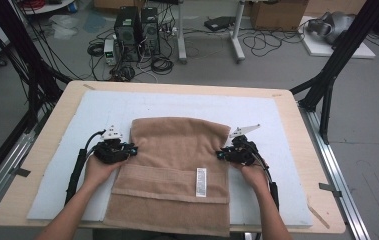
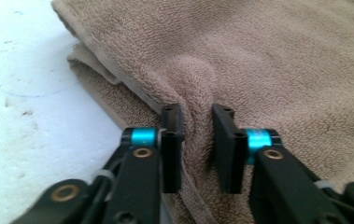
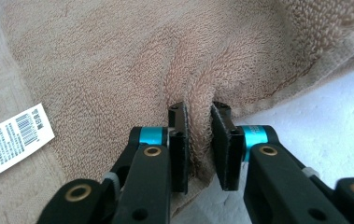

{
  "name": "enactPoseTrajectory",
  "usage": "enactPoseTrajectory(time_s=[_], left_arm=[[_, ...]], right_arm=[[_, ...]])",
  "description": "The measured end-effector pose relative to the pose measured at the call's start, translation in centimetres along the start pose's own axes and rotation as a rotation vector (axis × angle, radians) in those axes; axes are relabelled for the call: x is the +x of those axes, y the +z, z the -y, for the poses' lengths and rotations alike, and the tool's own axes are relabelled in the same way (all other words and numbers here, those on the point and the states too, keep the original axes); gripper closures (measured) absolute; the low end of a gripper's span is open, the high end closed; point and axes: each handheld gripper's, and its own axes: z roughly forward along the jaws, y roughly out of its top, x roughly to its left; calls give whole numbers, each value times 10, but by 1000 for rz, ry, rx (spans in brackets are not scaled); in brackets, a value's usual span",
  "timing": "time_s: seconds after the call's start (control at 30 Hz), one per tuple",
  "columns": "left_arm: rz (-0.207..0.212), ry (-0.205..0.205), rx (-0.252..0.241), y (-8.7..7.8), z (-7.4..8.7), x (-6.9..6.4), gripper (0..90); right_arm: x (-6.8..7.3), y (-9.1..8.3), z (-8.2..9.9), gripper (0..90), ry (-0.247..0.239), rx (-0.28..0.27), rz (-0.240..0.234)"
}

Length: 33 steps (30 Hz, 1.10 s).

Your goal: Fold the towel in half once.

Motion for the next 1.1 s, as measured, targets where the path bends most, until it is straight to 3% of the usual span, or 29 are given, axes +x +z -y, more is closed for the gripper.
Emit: enactPoseTrajectory(time_s=[0.13,0.3,0.63,0.7,0.8,0.87,0.93,1.03,1.1], left_arm=[[-16,16,-5,0,-2,0,808],[-101,15,-77,0,-11,3,824],[-176,1,-164,-2,-63,23,827],[-169,-16,-175,-1,-71,27,827],[-108,-65,-144,5,-71,28,827],[-74,-62,-112,8,-66,26,823],[-75,-49,-92,7,-60,26,795],[-87,-32,-90,0,-51,27,662],[-92,-18,-94,-8,-47,25,615]], right_arm=[[2,-1,-4,805,-51,4,38],[-6,-3,-14,806,-52,-29,77],[-31,-11,-69,806,-31,-73,146],[-35,-11,-77,806,-39,-69,172],[-43,-8,-81,799,-17,-48,189],[-49,-4,-76,729,17,-20,186],[-52,-2,-69,607,33,-4,201],[-50,-12,-62,537,48,-47,181],[-43,-21,-58,523,25,-76,158]])
